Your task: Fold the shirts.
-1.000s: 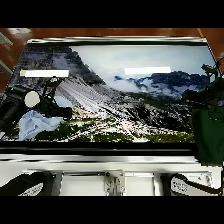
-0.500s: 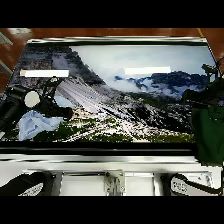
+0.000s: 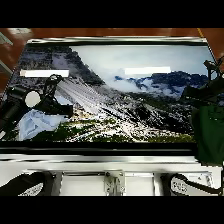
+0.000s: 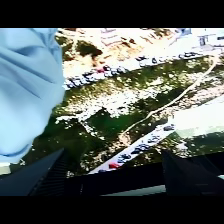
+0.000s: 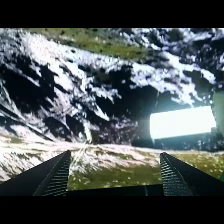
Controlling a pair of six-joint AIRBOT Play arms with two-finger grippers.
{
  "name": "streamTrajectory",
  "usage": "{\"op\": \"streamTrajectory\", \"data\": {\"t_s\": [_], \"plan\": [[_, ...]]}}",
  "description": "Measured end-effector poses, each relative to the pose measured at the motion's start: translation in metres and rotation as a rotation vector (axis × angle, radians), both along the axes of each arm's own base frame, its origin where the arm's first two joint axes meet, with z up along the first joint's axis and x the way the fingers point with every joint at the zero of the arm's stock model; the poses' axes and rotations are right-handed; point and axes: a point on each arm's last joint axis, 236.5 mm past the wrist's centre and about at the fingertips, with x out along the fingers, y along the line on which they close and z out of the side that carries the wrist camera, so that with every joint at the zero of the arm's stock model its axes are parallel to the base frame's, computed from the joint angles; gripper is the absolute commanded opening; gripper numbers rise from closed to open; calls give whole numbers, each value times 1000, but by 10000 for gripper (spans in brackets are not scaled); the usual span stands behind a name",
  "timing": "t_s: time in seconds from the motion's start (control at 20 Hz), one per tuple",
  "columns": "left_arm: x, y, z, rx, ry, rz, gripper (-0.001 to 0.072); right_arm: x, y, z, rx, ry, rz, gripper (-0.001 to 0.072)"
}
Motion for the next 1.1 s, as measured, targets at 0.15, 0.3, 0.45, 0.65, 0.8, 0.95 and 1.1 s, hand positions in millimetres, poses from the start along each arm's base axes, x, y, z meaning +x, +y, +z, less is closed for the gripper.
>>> {"op": "streamTrajectory", "data": {"t_s": [0.15,0.3,0.45,0.65,0.8,0.95,1.1], "plan": [[23,43,-2,52,-18,123,667,3,-1,1,-5,-15,4,689],[43,104,-15,84,15,287,678,6,0,1,-3,-26,5,689],[44,151,-47,76,121,430,678,9,2,2,6,-38,7,689],[44,169,-94,28,234,518,678,13,3,4,14,-59,5,689],[49,173,-118,13,257,538,519,15,4,5,16,-67,4,689],[59,176,-127,5,235,545,31,17,6,5,27,-75,2,689],[70,173,-120,-10,199,531,32,19,15,7,64,-84,1,689]]}}
